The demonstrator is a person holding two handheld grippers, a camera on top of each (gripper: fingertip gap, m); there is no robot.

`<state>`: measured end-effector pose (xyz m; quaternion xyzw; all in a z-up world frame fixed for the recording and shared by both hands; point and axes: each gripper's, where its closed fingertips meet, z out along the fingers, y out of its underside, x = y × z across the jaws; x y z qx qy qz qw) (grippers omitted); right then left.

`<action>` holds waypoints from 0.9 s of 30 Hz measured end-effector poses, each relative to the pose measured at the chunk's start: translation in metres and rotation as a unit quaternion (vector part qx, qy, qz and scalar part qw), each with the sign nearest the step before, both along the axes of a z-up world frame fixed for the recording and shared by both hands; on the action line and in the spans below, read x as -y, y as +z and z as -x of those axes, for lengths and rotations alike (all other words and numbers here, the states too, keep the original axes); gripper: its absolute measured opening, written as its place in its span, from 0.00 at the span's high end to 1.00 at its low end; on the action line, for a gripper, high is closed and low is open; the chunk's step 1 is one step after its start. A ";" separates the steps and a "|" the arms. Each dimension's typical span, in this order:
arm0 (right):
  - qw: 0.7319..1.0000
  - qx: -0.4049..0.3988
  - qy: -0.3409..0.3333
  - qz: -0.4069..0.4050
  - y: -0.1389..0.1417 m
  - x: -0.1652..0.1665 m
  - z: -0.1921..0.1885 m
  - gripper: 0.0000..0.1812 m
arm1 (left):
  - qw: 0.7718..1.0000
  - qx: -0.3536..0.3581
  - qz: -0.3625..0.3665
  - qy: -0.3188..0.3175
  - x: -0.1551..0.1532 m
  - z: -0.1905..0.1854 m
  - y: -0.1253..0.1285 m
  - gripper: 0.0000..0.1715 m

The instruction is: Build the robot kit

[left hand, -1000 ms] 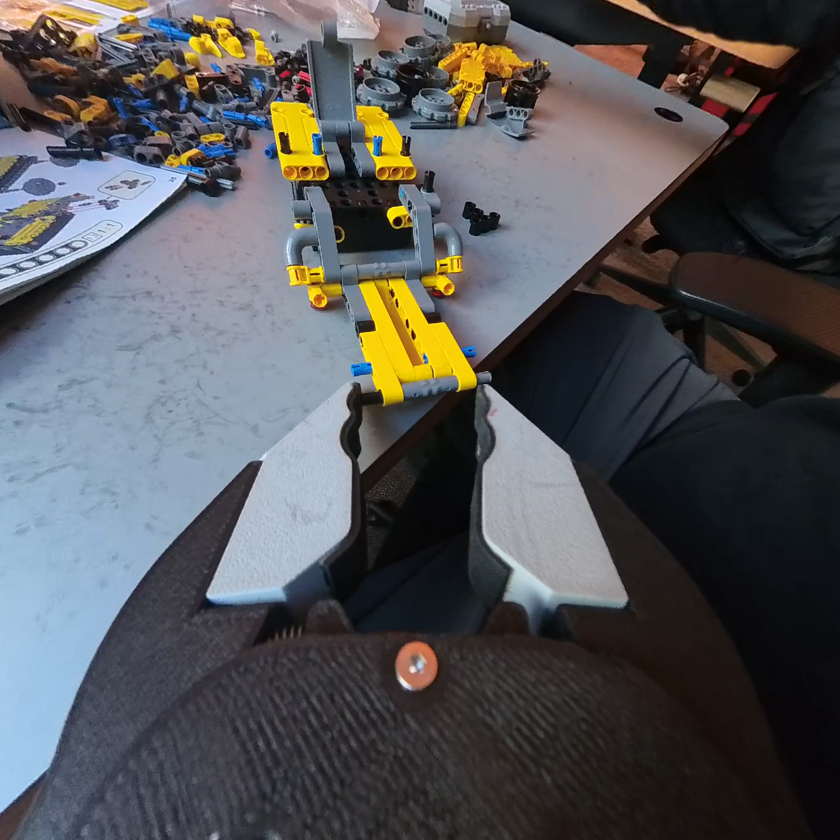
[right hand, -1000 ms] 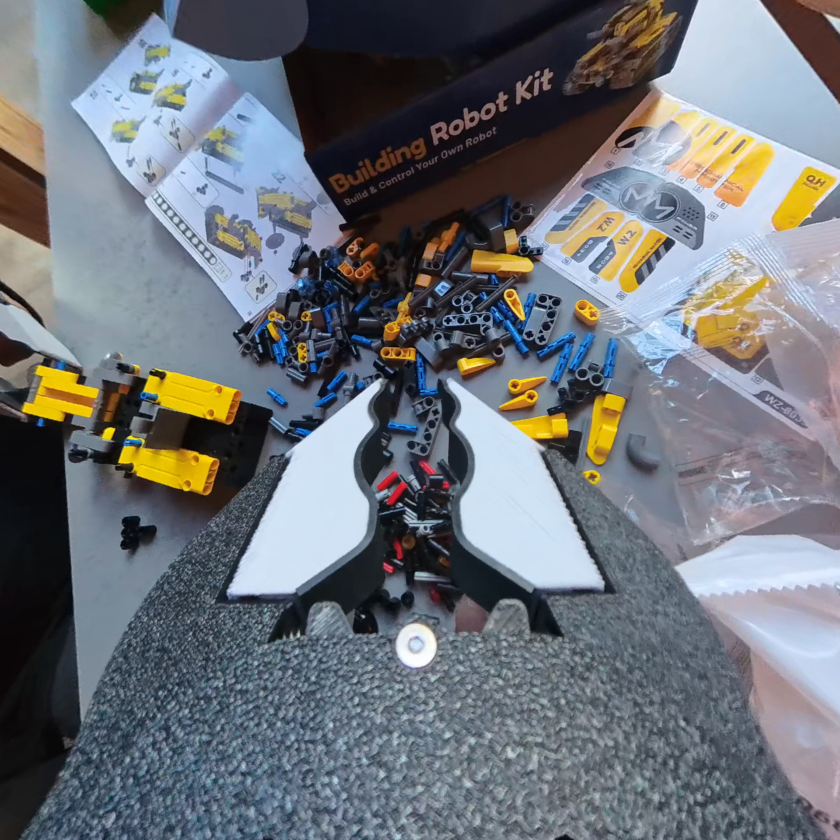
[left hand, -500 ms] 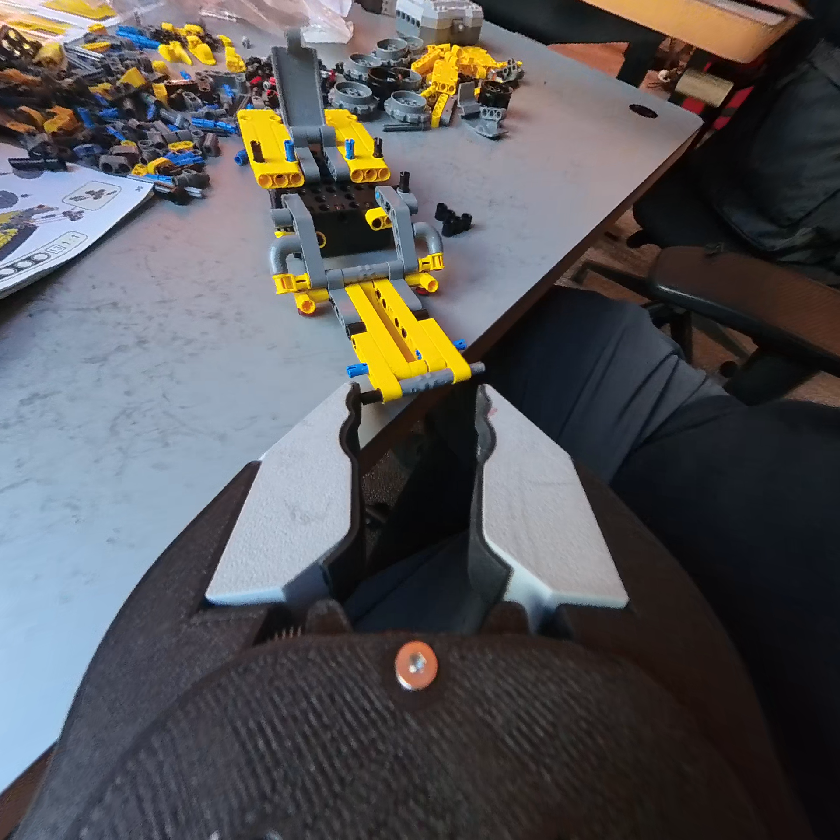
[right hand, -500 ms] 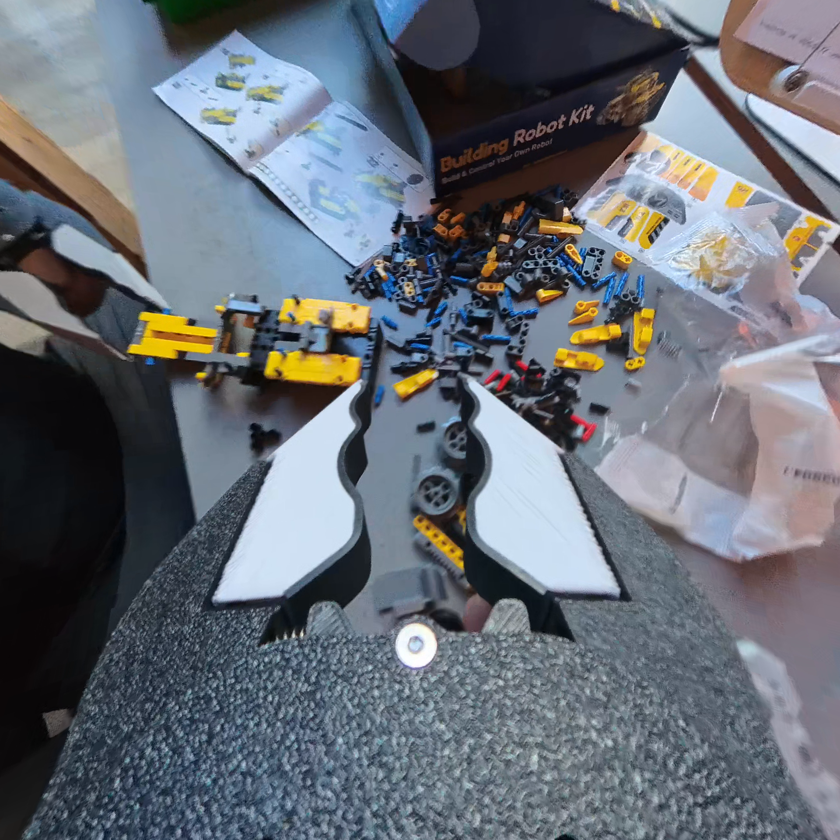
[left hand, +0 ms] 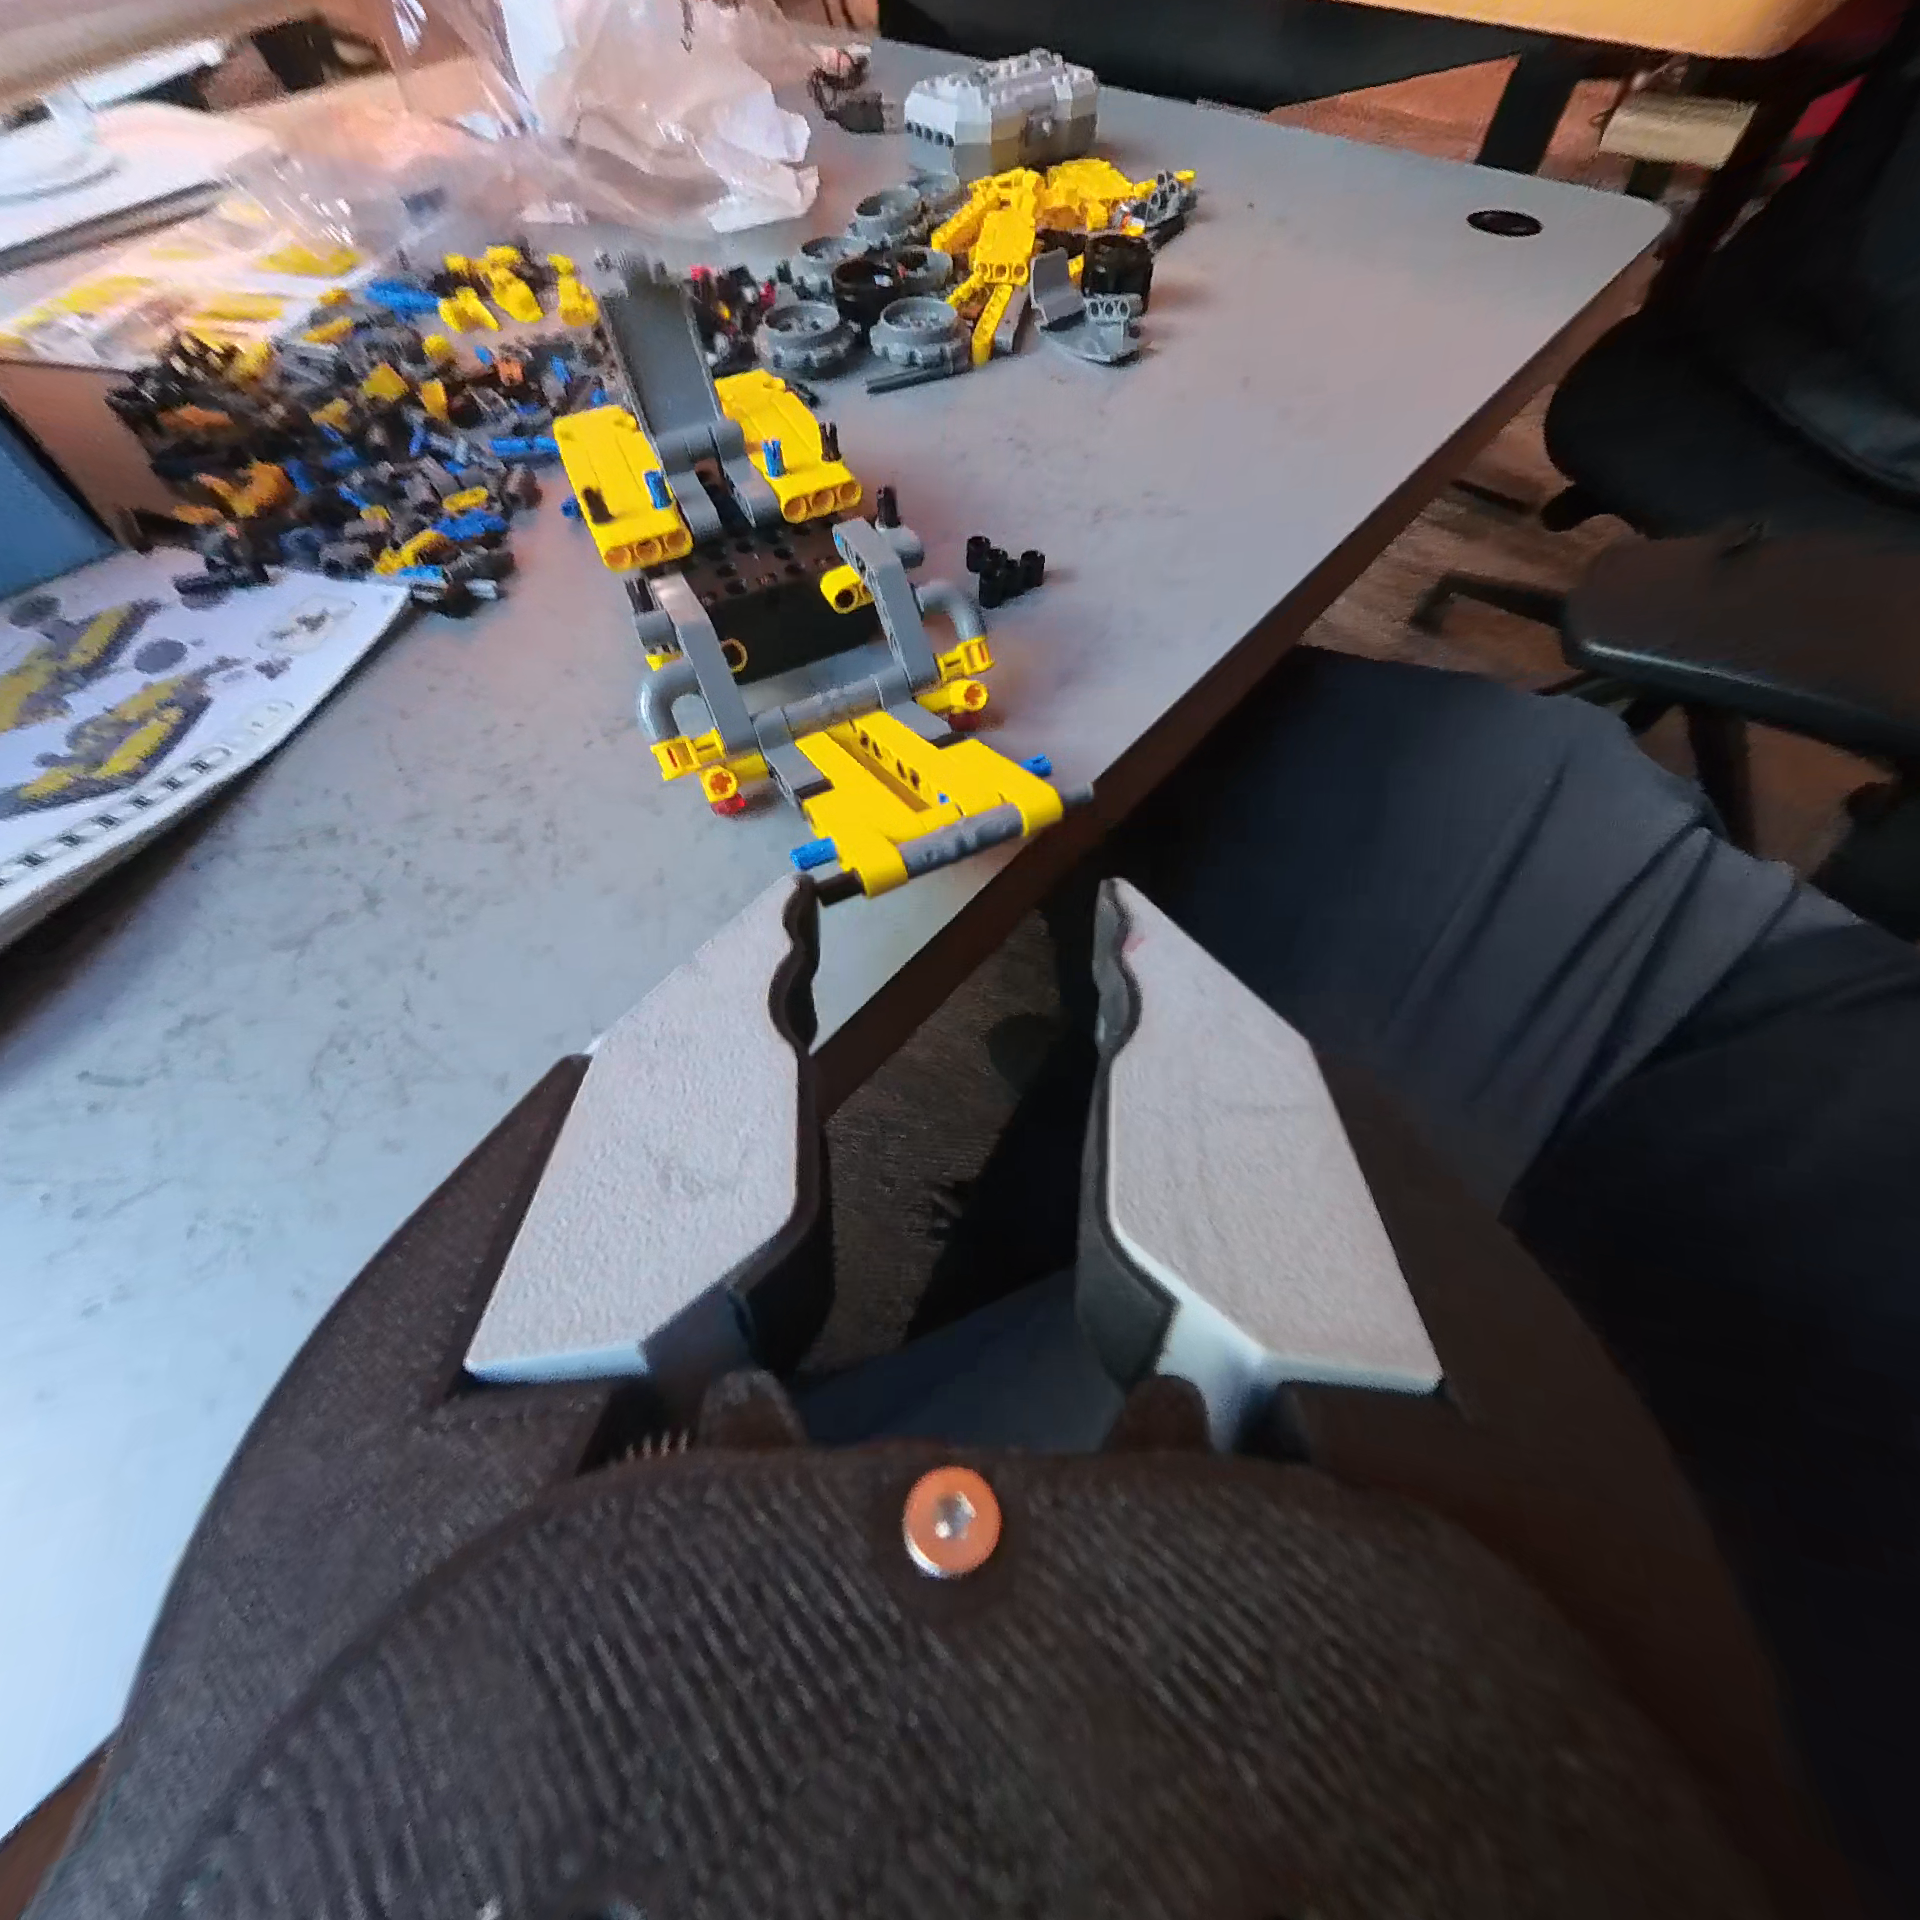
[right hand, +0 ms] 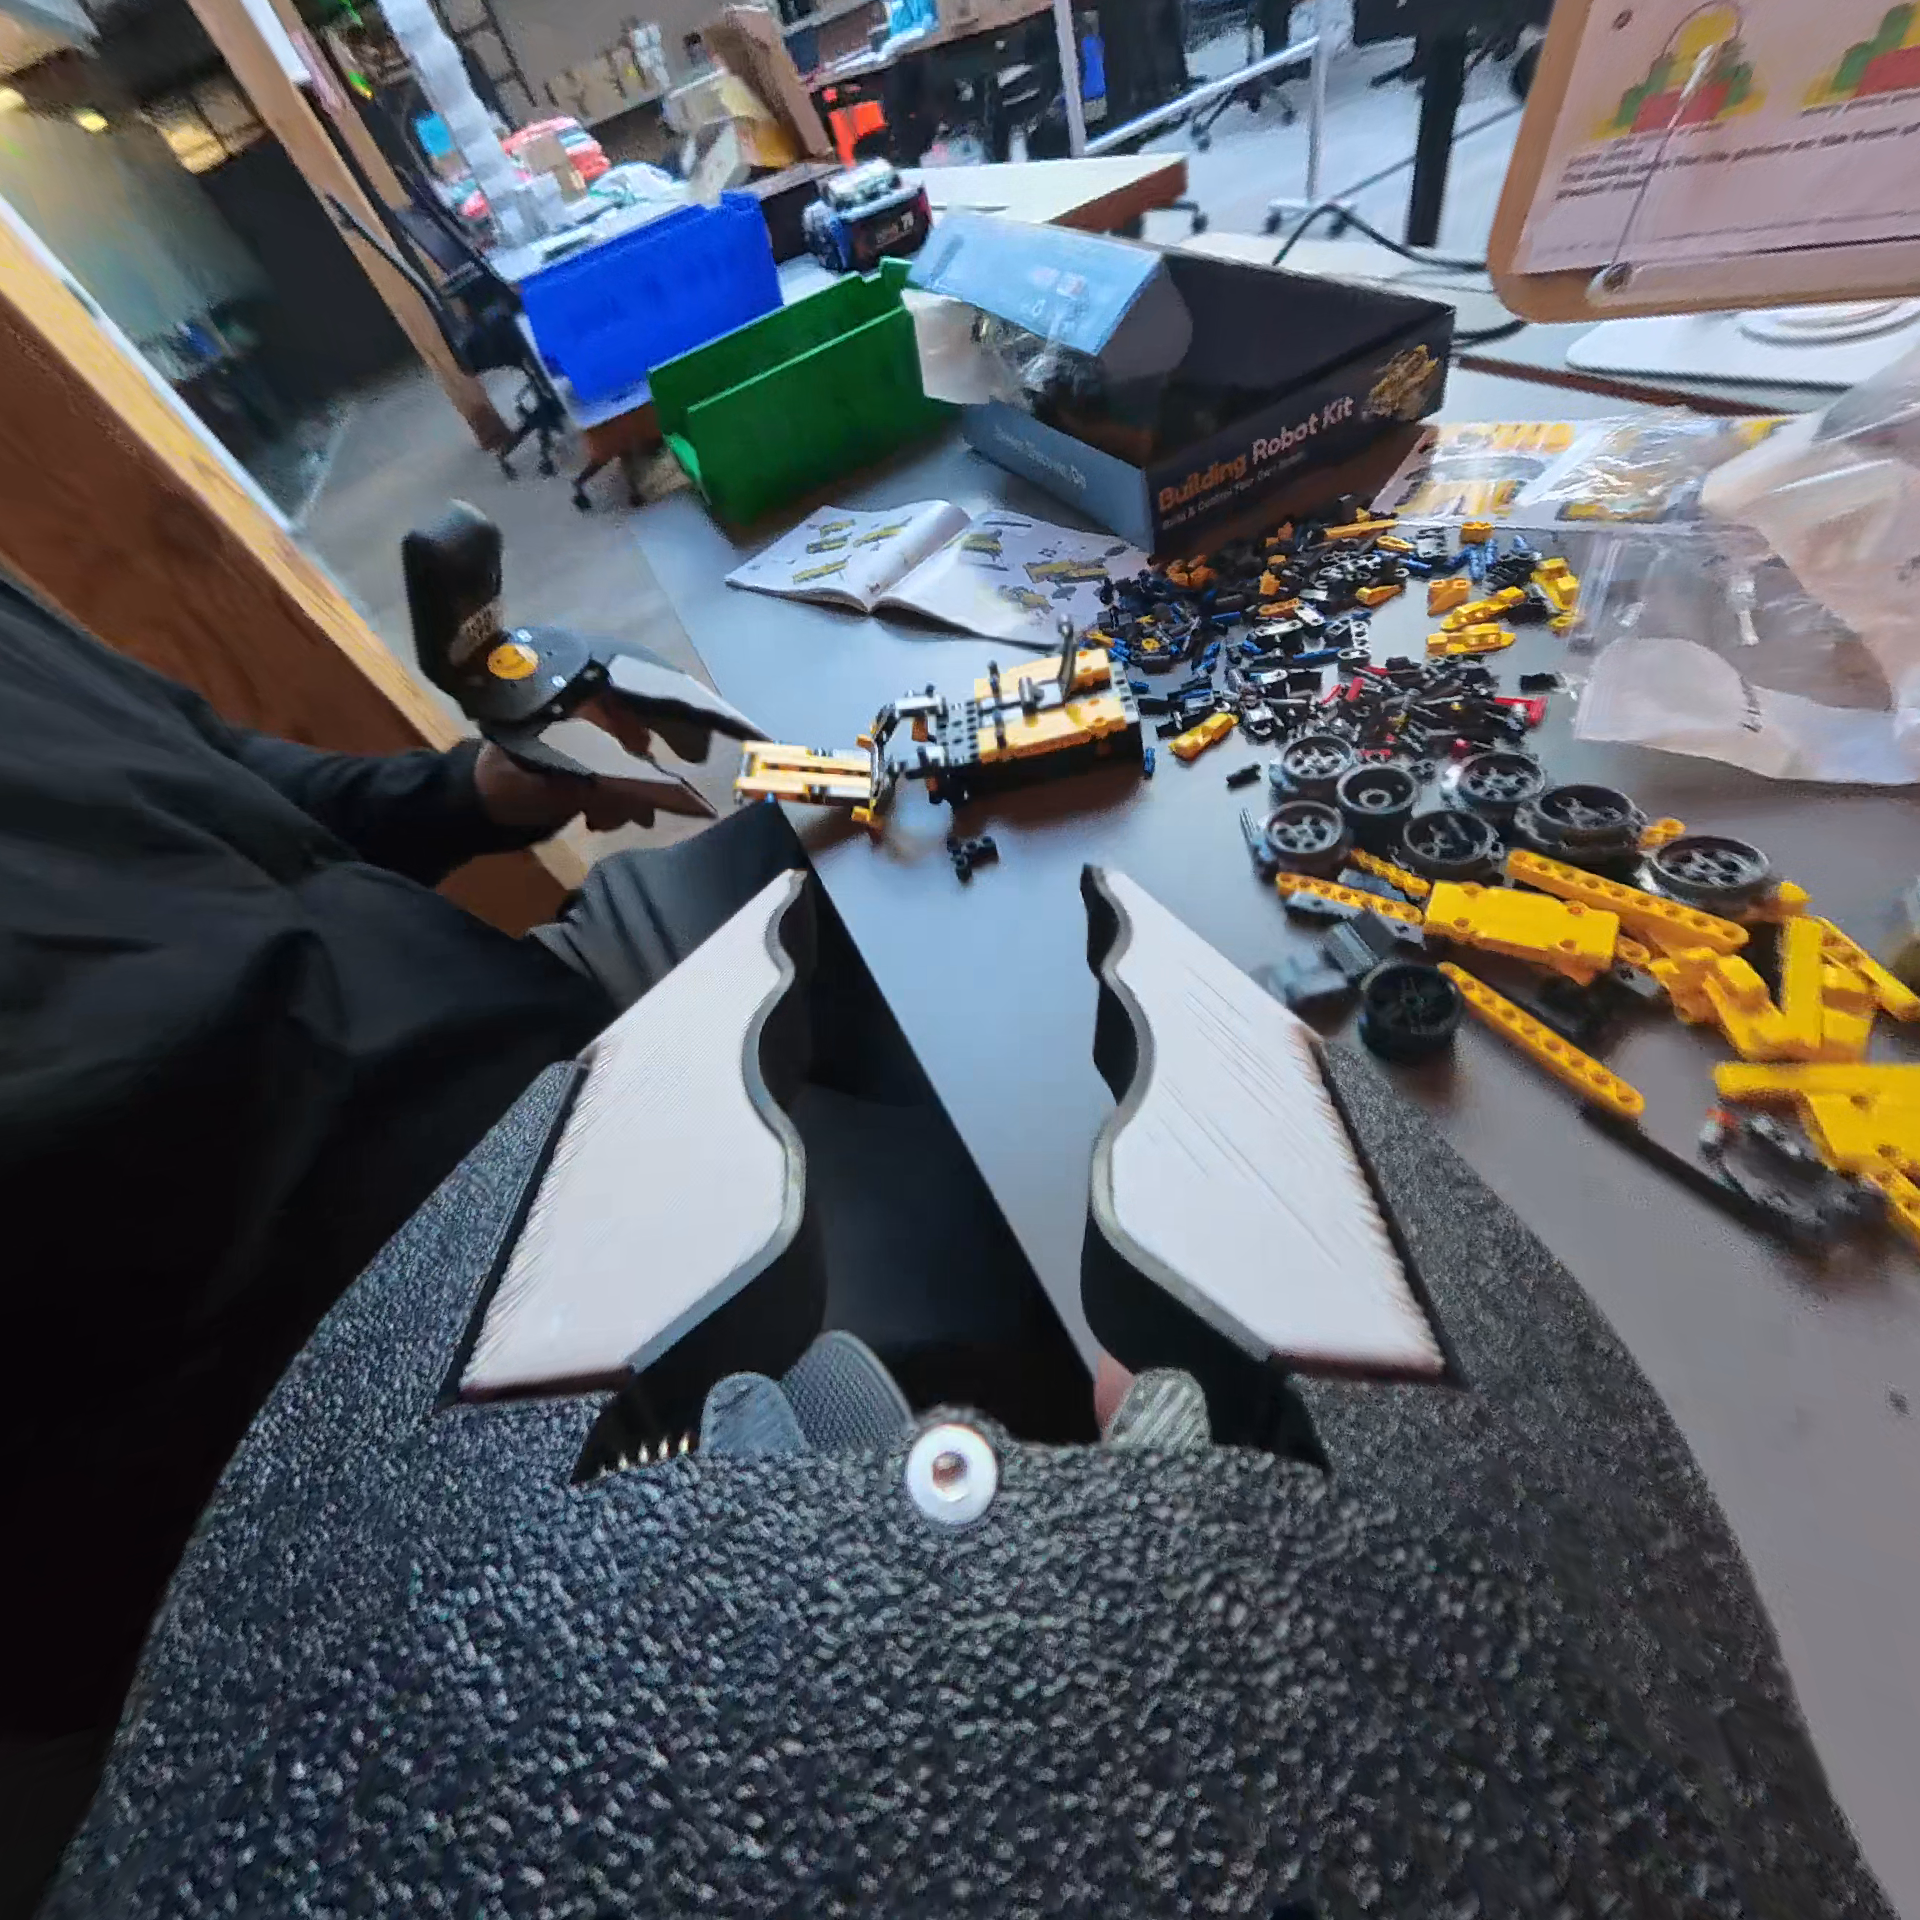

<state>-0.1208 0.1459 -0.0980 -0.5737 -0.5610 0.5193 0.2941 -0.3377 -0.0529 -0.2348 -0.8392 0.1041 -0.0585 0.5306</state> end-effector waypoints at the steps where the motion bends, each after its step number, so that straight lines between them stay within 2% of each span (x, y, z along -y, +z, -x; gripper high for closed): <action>1: 1.000 -0.002 -0.010 -0.012 0.000 0.003 -0.011 0.71 | 1.000 -0.011 -0.006 0.003 0.001 0.000 0.003 0.71; 7: 0.995 -0.004 -0.083 -0.056 -0.006 0.009 -0.094 0.70 | 1.000 -0.015 -0.018 0.012 0.013 -0.013 0.013 0.72; 10: 0.990 0.001 -0.120 -0.072 -0.005 -0.009 -0.124 0.69 | 1.000 -0.018 -0.010 0.012 0.015 -0.022 0.016 0.72; 12: 0.992 -0.021 -0.116 -0.053 0.003 -0.008 -0.136 0.67 | 1.000 -0.023 -0.010 0.007 0.013 -0.031 0.020 0.72; 14: 0.994 -0.020 -0.098 -0.053 -0.002 0.000 -0.143 0.69 | 1.000 -0.020 -0.011 -0.008 0.010 -0.045 0.024 0.72; 16: 0.997 0.028 -0.057 -0.044 -0.029 0.017 -0.146 0.73 | 0.999 -0.021 -0.006 -0.031 0.007 -0.061 0.024 0.72; 19: 0.989 0.144 0.018 -0.016 -0.091 0.050 -0.145 0.74 | 0.997 -0.016 0.010 -0.071 0.005 -0.088 0.016 0.72; 23: 0.980 0.185 0.068 -0.030 -0.145 0.076 -0.126 0.79 | 0.993 -0.015 0.036 -0.109 0.003 -0.114 -0.004 0.72; 27: 0.971 0.222 0.085 -0.034 -0.181 0.084 -0.117 0.80 | 0.990 -0.006 0.057 -0.127 0.005 -0.125 -0.019 0.73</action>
